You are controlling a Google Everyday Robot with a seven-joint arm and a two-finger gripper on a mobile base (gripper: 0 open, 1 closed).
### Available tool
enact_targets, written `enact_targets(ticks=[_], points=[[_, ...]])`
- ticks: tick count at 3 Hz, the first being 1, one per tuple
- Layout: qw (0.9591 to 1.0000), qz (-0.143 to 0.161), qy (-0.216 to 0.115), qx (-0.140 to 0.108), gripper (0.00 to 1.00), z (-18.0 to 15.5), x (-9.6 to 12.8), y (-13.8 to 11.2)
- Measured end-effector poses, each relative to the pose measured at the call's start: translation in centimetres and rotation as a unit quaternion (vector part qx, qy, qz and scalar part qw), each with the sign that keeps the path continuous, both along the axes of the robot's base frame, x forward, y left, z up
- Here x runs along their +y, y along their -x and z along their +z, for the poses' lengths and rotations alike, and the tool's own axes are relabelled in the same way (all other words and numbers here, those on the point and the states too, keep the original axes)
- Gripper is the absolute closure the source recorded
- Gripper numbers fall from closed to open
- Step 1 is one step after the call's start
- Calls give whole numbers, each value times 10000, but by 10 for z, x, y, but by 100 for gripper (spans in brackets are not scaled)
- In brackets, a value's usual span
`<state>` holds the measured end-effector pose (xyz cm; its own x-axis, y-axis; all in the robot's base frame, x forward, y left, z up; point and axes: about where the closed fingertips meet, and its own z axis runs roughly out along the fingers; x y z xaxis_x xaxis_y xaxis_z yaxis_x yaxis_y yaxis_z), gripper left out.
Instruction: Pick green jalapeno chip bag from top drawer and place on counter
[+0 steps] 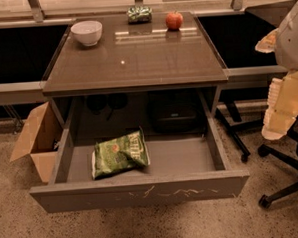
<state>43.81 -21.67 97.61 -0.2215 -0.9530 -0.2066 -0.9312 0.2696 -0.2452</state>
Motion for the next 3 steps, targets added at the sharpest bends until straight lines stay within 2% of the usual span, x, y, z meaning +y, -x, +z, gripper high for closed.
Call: enact_targets(ticks=[1,2,3], points=[[10000,0,0,0,0,0,0,0],[9990,222,-369,-111,0,-9,17,-21],[9934,633,-954,-105,0,-37,57,-55]])
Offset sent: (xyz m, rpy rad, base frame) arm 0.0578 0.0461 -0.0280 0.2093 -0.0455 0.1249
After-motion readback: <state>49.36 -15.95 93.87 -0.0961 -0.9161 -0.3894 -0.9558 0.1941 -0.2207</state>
